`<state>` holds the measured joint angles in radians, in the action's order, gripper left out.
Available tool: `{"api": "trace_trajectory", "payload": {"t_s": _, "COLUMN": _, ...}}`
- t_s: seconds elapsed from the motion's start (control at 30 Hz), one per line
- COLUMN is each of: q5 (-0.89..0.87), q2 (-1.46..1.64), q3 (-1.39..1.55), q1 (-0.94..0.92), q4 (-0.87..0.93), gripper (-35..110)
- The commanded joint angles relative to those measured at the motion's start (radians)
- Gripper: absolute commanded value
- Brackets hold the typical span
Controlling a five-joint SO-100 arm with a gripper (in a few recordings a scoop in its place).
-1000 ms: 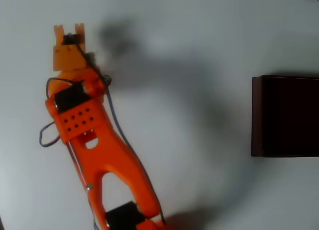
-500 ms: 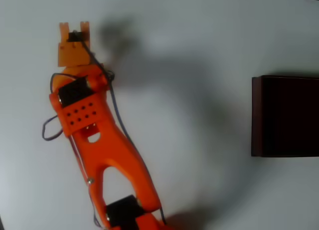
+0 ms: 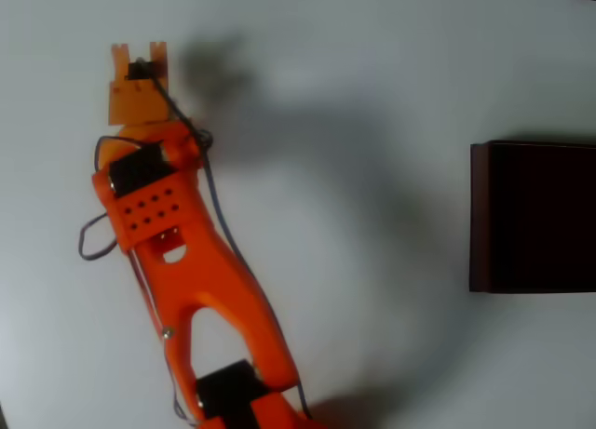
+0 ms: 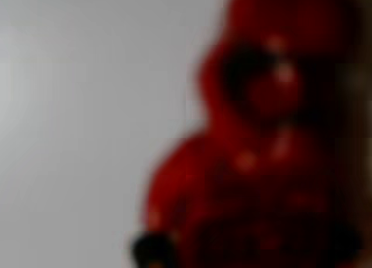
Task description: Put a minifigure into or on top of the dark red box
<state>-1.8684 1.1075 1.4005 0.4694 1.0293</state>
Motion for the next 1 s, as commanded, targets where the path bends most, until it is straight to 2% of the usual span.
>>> {"api": "trace_trajectory", "payload": {"t_s": 0.0, "q5": -0.003, "q2": 0.012, "q3": -0.023, "q1": 0.012, "q4": -0.008, "gripper": 10}}
{"api": "trace_trajectory", "payload": {"t_s": 0.27, "q5": 0.006, "q2": 0.002, "q3": -0.031, "q1": 0.014, "q4": -0.020, "gripper": 5}}
{"api": "trace_trajectory", "payload": {"t_s": 0.4, "q5": 0.054, "q2": 0.005, "q3": -0.107, "q1": -0.009, "q4": 0.071, "gripper": 2}}
{"api": "trace_trajectory", "payload": {"t_s": 0.6, "q5": 0.270, "q2": 0.034, "q3": -0.311, "q1": -0.084, "q4": 0.354, "gripper": 1}}
{"api": "trace_trajectory", "payload": {"t_s": 0.73, "q5": 0.426, "q2": 0.121, "q3": -0.344, "q1": -0.147, "q4": 0.483, "gripper": 1}}
{"api": "trace_trajectory", "payload": {"t_s": 0.97, "q5": 0.699, "q2": 0.502, "q3": -0.063, "q1": -0.304, "q4": 0.523, "gripper": 1}}
